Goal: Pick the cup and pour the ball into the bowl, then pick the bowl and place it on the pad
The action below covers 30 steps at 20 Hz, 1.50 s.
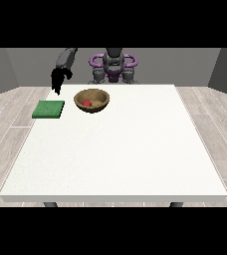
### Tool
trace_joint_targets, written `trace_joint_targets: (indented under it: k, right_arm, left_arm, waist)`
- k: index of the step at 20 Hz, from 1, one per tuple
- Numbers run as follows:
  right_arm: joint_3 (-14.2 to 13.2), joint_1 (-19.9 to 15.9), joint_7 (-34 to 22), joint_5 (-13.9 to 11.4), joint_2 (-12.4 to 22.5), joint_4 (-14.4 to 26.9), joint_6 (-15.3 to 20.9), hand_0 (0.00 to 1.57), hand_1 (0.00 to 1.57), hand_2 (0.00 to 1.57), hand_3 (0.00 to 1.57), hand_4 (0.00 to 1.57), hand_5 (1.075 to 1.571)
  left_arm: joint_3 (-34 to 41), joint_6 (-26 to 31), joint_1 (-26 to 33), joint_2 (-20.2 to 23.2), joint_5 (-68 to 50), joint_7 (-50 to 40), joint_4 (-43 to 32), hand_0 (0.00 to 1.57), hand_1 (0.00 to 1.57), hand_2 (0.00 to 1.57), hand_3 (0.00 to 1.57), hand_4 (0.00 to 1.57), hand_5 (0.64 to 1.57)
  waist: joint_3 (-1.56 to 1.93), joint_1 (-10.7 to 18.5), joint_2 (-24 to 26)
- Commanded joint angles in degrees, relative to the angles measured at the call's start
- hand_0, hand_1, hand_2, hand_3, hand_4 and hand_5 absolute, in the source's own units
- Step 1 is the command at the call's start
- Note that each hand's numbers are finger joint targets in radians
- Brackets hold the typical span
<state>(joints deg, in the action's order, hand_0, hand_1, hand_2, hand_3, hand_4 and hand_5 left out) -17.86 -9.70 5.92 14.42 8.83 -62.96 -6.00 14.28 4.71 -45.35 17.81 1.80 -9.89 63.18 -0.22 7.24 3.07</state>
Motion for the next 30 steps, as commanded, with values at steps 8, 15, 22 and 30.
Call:
trace_joint_targets:
  k: [8,15,22,30]
  right_arm:
    - [2.2,-5.4,10.3,-1.8,-4.3,10.0,1.2,0.00,0.00,0.00,0.00,0.61,1.557]
    - [-0.2,-7.0,17.5,-0.9,-1.3,21.2,-2.2,0.00,0.00,0.00,0.00,0.53,1.553]
    - [2.7,-9.6,22.5,-3.6,-4.3,23.4,0.3,0.00,0.00,0.00,0.00,0.47,1.548]
    - [2.1,-14.7,22.4,-3.2,-5.7,27.1,4.6,0.00,0.00,0.00,0.00,0.46,1.550]
  left_arm:
    - [8.7,11.2,4.2,10.9,-10.8,3.4,1.4,0.00,0.00,0.00,0.00,0.98,1.552]
    - [9.3,13.6,7.5,11.8,-15.3,0.6,6.3,0.00,0.00,0.00,0.00,1.01,1.532]
    - [13.9,16.1,6.8,19.6,-17.2,2.2,2.6,0.00,0.00,0.00,0.00,1.01,1.539]
    - [11.7,15.5,7.3,17.4,-19.2,-0.5,7.1,0.00,0.00,0.00,0.00,1.02,1.537]
  waist:
    - [0.24,-2.1,-7.5]
    - [0.27,-0.5,-8.6]
    - [0.23,-3.2,-12.1]
    - [0.25,-0.1,-11.2]
